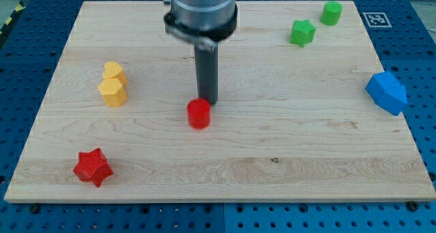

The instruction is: Drag the red circle into the red star

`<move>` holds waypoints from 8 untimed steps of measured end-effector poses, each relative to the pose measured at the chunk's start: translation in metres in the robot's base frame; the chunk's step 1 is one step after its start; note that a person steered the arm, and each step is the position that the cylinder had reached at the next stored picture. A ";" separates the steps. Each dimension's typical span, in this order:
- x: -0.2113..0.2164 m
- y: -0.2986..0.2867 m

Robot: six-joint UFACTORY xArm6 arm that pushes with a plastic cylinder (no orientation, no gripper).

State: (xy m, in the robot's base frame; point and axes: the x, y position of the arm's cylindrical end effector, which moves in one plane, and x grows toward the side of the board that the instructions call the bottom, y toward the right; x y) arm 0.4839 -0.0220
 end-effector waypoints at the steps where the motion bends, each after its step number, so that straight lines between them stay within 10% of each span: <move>1: 0.010 0.001; 5: 0.086 -0.040; 8: 0.031 -0.021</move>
State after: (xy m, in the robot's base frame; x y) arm 0.5154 -0.0433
